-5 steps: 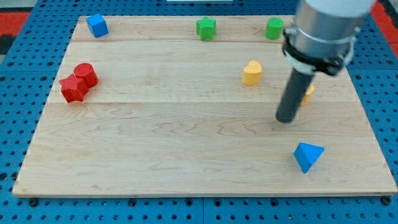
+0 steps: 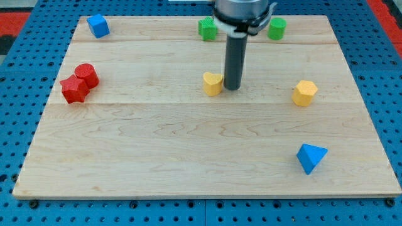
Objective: Place the yellow heart left to the blue triangle
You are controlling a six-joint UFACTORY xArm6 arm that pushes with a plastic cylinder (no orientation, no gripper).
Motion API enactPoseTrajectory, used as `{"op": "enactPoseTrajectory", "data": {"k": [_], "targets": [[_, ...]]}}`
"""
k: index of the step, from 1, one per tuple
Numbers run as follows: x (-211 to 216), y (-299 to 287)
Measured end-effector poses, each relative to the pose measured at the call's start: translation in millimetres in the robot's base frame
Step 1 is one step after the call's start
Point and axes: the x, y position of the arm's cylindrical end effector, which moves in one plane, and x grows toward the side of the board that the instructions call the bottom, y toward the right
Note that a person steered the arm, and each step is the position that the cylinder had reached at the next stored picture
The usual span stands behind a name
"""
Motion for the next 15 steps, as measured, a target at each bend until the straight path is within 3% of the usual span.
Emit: {"op": "enactPoseTrajectory", "data": {"k": [1,3,5,8,10,11,12,13,14,15], "targets": [[-24.2,-31.5],[87.1,-93.0],[43.9,-52.3],[176.2,-67.8],[145.3,-74.8],[161.2,-104.1],[145.5,-103.1],[85.8,-168.5],[52.3,-237.4],[51.2,-258.0]]}}
